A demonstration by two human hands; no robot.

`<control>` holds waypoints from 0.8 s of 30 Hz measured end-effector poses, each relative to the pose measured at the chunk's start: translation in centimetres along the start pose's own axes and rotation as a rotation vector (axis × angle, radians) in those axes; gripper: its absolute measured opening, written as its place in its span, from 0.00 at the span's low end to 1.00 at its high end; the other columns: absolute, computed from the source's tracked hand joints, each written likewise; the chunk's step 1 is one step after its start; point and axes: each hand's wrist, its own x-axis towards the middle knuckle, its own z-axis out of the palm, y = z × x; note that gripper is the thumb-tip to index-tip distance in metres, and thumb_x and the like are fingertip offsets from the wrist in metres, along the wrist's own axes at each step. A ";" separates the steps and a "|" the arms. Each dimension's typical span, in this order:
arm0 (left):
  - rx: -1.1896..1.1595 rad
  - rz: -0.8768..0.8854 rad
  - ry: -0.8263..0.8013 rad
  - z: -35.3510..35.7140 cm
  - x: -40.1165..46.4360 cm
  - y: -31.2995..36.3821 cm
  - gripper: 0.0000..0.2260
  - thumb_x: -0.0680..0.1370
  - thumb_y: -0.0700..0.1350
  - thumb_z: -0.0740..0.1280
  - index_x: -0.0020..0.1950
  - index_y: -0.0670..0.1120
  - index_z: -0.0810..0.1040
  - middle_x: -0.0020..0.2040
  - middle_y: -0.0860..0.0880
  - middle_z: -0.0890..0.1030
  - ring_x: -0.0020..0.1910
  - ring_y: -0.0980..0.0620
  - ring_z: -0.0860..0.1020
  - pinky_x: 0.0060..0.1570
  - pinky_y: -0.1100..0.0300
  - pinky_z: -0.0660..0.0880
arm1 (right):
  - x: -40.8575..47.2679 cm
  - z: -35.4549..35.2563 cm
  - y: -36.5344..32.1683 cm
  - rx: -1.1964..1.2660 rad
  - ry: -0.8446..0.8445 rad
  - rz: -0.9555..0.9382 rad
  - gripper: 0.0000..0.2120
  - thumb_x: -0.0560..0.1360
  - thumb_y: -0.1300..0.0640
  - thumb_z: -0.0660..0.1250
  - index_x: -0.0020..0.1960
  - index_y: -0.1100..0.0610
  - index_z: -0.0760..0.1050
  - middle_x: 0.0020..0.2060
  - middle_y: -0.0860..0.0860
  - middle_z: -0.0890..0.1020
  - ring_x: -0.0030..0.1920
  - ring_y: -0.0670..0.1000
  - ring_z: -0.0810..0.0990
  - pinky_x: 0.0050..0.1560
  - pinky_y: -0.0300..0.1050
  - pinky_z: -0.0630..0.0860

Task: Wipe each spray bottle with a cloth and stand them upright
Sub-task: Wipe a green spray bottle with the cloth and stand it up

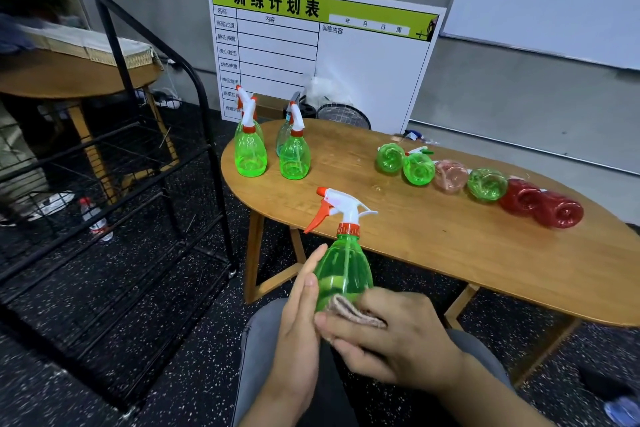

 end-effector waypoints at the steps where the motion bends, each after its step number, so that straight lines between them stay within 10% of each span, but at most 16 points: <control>1: 0.012 0.003 -0.001 0.1 0.0 0.0 0.22 0.83 0.54 0.56 0.76 0.54 0.73 0.67 0.47 0.84 0.68 0.47 0.81 0.71 0.48 0.74 | 0.4 -0.1 0.5 0.009 0.012 0.041 0.14 0.81 0.50 0.69 0.65 0.44 0.83 0.41 0.49 0.80 0.35 0.47 0.74 0.31 0.42 0.75; 8: 0.029 0.007 -0.021 0.2 0.0 -0.1 0.19 0.85 0.53 0.60 0.75 0.53 0.74 0.68 0.52 0.83 0.69 0.50 0.80 0.70 0.52 0.76 | 2.8 0.0 3.0 0.093 0.194 0.521 0.15 0.84 0.44 0.62 0.63 0.43 0.84 0.45 0.36 0.70 0.35 0.40 0.72 0.33 0.38 0.70; 18: 0.016 0.023 -0.009 -0.4 0.0 -0.1 0.21 0.84 0.53 0.55 0.76 0.55 0.73 0.67 0.49 0.84 0.66 0.47 0.82 0.68 0.51 0.78 | -0.8 0.4 -1.2 -0.023 -0.009 0.005 0.16 0.78 0.52 0.73 0.65 0.46 0.83 0.37 0.50 0.76 0.34 0.47 0.70 0.30 0.40 0.71; 24: 0.106 0.057 -0.039 -0.1 -0.2 0.4 0.22 0.82 0.53 0.56 0.74 0.53 0.75 0.64 0.52 0.85 0.65 0.53 0.83 0.59 0.64 0.79 | 1.0 0.2 1.0 0.040 0.081 0.173 0.13 0.84 0.47 0.64 0.65 0.42 0.82 0.40 0.48 0.75 0.35 0.44 0.71 0.33 0.34 0.69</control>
